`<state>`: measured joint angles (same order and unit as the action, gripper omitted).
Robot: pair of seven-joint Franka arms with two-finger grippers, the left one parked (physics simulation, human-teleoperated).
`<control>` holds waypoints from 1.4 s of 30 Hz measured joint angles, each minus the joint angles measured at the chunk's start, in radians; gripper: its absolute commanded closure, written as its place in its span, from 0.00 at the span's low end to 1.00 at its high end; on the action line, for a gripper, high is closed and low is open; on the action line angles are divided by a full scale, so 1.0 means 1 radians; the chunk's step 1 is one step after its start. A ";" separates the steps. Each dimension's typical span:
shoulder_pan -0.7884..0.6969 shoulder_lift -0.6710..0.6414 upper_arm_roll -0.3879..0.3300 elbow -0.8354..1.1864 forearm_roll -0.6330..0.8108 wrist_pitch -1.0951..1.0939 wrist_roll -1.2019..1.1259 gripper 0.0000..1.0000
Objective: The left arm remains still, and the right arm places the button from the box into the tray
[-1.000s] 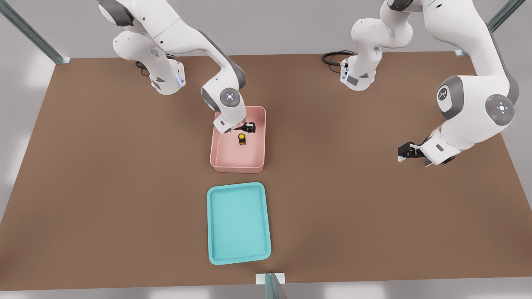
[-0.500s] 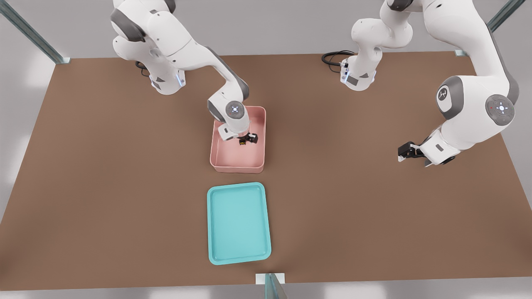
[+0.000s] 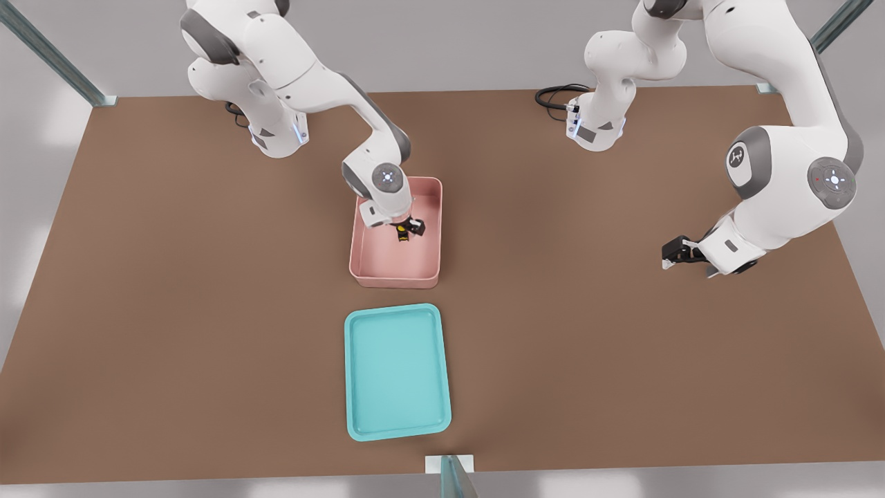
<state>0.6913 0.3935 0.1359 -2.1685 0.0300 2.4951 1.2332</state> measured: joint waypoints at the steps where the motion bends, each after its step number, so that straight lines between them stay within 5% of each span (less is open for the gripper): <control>1: 0.000 0.005 0.000 0.004 0.000 0.001 0.003 0.00; 3: 0.000 0.012 -0.001 0.007 -0.001 0.005 0.010 0.06; 8: -0.005 0.010 -0.003 0.008 0.000 0.016 0.024 0.55; 12: -0.015 -0.006 -0.005 0.008 0.003 0.017 0.030 0.63; 23: -0.131 -0.097 -0.009 0.286 0.002 -0.187 0.037 0.63; 32: -0.246 0.307 -0.012 0.939 -0.032 -0.438 0.036 0.62; 39: -0.246 0.558 -0.046 1.209 -0.056 -0.492 0.032 0.62; 40: -0.246 0.578 -0.048 1.227 -0.057 -0.494 0.029 0.56; 41: -0.247 0.591 -0.050 1.238 -0.059 -0.493 0.027 0.37; 42: -0.246 0.597 -0.052 1.244 -0.060 -0.493 0.024 0.00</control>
<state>0.4449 0.9907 0.0836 -0.9248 -0.0301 2.0019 1.2574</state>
